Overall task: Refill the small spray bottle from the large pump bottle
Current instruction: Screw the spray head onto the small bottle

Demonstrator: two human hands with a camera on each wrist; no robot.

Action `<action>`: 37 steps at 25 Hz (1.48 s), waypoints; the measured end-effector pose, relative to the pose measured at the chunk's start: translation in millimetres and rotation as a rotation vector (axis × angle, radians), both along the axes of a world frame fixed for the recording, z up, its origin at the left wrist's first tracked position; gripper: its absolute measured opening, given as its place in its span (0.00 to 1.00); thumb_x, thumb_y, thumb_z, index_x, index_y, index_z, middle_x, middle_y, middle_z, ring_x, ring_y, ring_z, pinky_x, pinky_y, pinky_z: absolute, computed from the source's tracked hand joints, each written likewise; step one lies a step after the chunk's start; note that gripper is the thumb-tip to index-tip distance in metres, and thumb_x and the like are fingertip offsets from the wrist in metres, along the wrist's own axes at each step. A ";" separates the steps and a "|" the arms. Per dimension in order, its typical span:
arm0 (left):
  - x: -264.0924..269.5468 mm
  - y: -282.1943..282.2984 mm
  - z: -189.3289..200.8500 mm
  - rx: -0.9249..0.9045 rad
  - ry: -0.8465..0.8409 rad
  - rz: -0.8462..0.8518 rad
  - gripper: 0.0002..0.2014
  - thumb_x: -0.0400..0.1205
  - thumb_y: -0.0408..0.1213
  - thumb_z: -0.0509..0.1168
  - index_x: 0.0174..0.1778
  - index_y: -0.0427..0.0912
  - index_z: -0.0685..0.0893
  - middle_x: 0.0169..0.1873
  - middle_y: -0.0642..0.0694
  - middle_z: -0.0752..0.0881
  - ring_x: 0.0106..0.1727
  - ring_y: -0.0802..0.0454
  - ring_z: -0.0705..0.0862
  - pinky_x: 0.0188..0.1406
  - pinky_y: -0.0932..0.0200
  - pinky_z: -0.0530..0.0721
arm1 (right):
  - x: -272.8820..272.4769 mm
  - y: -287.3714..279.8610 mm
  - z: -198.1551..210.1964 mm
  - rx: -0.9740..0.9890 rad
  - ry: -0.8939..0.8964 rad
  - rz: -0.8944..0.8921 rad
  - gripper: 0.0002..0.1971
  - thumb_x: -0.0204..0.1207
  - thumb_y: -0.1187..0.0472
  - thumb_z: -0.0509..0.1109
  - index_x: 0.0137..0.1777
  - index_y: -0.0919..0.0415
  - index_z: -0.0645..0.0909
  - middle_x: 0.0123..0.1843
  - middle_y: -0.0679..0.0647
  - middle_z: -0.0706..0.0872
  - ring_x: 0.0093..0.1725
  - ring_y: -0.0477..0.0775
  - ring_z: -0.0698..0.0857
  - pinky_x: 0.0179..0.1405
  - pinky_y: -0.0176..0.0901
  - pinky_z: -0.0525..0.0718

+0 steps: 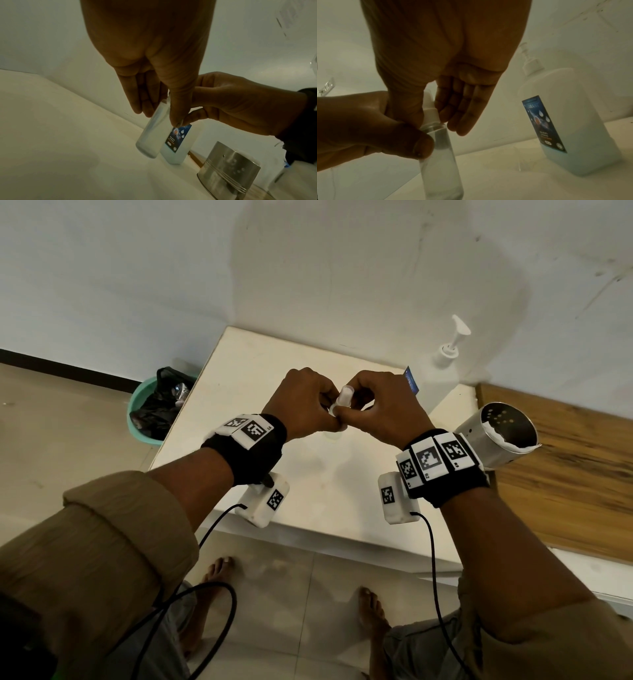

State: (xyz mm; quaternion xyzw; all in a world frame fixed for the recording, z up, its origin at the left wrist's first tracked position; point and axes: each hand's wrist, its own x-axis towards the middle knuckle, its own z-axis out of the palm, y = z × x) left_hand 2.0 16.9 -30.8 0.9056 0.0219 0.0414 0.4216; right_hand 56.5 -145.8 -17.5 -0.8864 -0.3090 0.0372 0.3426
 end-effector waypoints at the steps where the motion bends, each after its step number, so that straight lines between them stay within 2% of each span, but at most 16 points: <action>1: 0.4 0.4 -0.1 0.011 -0.004 -0.003 0.12 0.63 0.41 0.82 0.37 0.39 0.90 0.32 0.45 0.91 0.36 0.47 0.89 0.37 0.51 0.88 | 0.0 0.8 -0.5 0.007 0.004 -0.007 0.12 0.66 0.50 0.79 0.41 0.57 0.85 0.37 0.49 0.89 0.39 0.51 0.88 0.45 0.55 0.87; 6: 3.2 4.2 -5.7 0.037 -0.010 -0.026 0.13 0.65 0.43 0.79 0.33 0.37 0.88 0.29 0.43 0.90 0.34 0.43 0.88 0.35 0.46 0.87 | -1.8 4.5 -2.7 0.003 0.002 -0.047 0.12 0.66 0.50 0.81 0.42 0.57 0.86 0.37 0.49 0.89 0.40 0.51 0.88 0.47 0.56 0.87; 12: 3.9 4.7 -9.4 0.046 -0.022 -0.031 0.12 0.67 0.44 0.78 0.33 0.38 0.89 0.29 0.46 0.90 0.34 0.47 0.90 0.38 0.47 0.88 | -4.1 7.2 -6.9 -0.006 -0.037 -0.087 0.12 0.66 0.49 0.80 0.41 0.57 0.87 0.36 0.49 0.89 0.40 0.51 0.88 0.47 0.56 0.87; 15: 3.1 4.8 -7.8 0.041 -0.031 -0.026 0.11 0.68 0.42 0.79 0.34 0.38 0.89 0.29 0.47 0.90 0.33 0.49 0.88 0.37 0.52 0.87 | -6.2 8.2 -8.2 0.023 -0.040 -0.092 0.13 0.66 0.50 0.81 0.42 0.57 0.87 0.36 0.49 0.90 0.41 0.50 0.89 0.48 0.52 0.87; 17: 3.5 3.0 -7.2 0.049 -0.033 -0.012 0.11 0.70 0.42 0.78 0.30 0.40 0.85 0.24 0.51 0.86 0.27 0.54 0.82 0.31 0.56 0.82 | -4.5 5.5 -5.7 0.056 0.031 -0.082 0.14 0.68 0.52 0.81 0.47 0.58 0.86 0.42 0.49 0.90 0.45 0.47 0.89 0.48 0.43 0.86; 19: 4.1 3.7 -5.7 0.077 -0.030 0.011 0.14 0.72 0.43 0.77 0.27 0.42 0.81 0.21 0.52 0.82 0.24 0.55 0.78 0.29 0.59 0.75 | -2.7 1.3 -3.5 0.043 0.174 -0.022 0.15 0.73 0.53 0.79 0.56 0.57 0.83 0.52 0.47 0.89 0.50 0.44 0.89 0.48 0.37 0.86; 22: 5.6 9.9 -3.4 0.044 0.014 0.044 0.12 0.69 0.42 0.79 0.39 0.37 0.89 0.32 0.45 0.90 0.36 0.49 0.87 0.37 0.55 0.84 | -3.8 -1.8 -5.5 -0.034 0.295 0.083 0.23 0.74 0.57 0.77 0.68 0.53 0.75 0.64 0.44 0.83 0.58 0.46 0.87 0.55 0.44 0.88; 24: 5.6 9.6 -0.2 0.013 0.018 0.074 0.14 0.65 0.41 0.81 0.42 0.39 0.90 0.35 0.46 0.91 0.39 0.49 0.88 0.42 0.54 0.85 | -9.6 1.6 -9.8 -0.015 0.282 0.053 0.27 0.72 0.59 0.79 0.69 0.54 0.72 0.64 0.45 0.82 0.58 0.48 0.86 0.52 0.41 0.89; 27: 5.6 7.2 2.3 -0.017 0.009 0.085 0.13 0.65 0.41 0.80 0.42 0.40 0.90 0.35 0.46 0.91 0.40 0.49 0.88 0.42 0.54 0.85 | -15.9 10.4 -17.0 0.086 0.228 -0.027 0.26 0.72 0.62 0.79 0.66 0.58 0.72 0.60 0.48 0.83 0.53 0.47 0.86 0.41 0.27 0.85; 30: 5.6 8.2 1.9 -0.039 0.000 0.078 0.13 0.67 0.41 0.79 0.44 0.40 0.91 0.37 0.46 0.91 0.41 0.49 0.89 0.46 0.50 0.87 | -15.5 14.0 -21.4 0.100 0.173 -0.064 0.23 0.73 0.63 0.78 0.64 0.60 0.72 0.58 0.50 0.85 0.50 0.51 0.88 0.37 0.26 0.84; 31: 5.4 8.0 2.4 -0.048 -0.013 0.073 0.13 0.69 0.42 0.79 0.46 0.40 0.91 0.38 0.46 0.92 0.41 0.52 0.89 0.47 0.52 0.87 | -14.6 13.7 -22.2 0.103 0.158 -0.078 0.23 0.73 0.63 0.78 0.64 0.60 0.73 0.56 0.50 0.85 0.49 0.51 0.88 0.37 0.25 0.83; 32: 5.1 7.4 3.4 -0.065 -0.030 0.069 0.14 0.71 0.43 0.79 0.48 0.40 0.90 0.40 0.48 0.92 0.41 0.58 0.89 0.46 0.58 0.87 | -14.1 13.4 -22.4 0.104 0.141 -0.089 0.23 0.72 0.62 0.79 0.63 0.60 0.73 0.54 0.49 0.85 0.47 0.50 0.88 0.35 0.24 0.82; 34: 5.0 6.3 5.6 -0.146 -0.075 0.074 0.14 0.73 0.44 0.78 0.50 0.41 0.88 0.43 0.53 0.91 0.40 0.72 0.86 0.41 0.73 0.83 | -14.1 12.4 -23.1 0.083 0.101 -0.098 0.23 0.70 0.60 0.80 0.60 0.59 0.74 0.51 0.47 0.84 0.45 0.49 0.87 0.37 0.26 0.83; 35: 5.9 6.3 6.5 -0.187 -0.100 0.085 0.14 0.73 0.44 0.78 0.50 0.42 0.88 0.44 0.55 0.90 0.39 0.74 0.85 0.40 0.75 0.82 | -14.2 11.8 -23.8 0.071 0.088 -0.098 0.23 0.69 0.59 0.81 0.60 0.59 0.74 0.51 0.47 0.84 0.45 0.49 0.87 0.39 0.32 0.85; 37: 7.6 6.7 6.2 -0.197 -0.148 0.099 0.11 0.74 0.45 0.77 0.46 0.43 0.88 0.43 0.56 0.90 0.41 0.66 0.87 0.45 0.66 0.85 | -15.0 11.7 -24.7 0.057 0.084 -0.097 0.23 0.69 0.58 0.81 0.59 0.58 0.73 0.52 0.49 0.85 0.46 0.51 0.87 0.42 0.44 0.89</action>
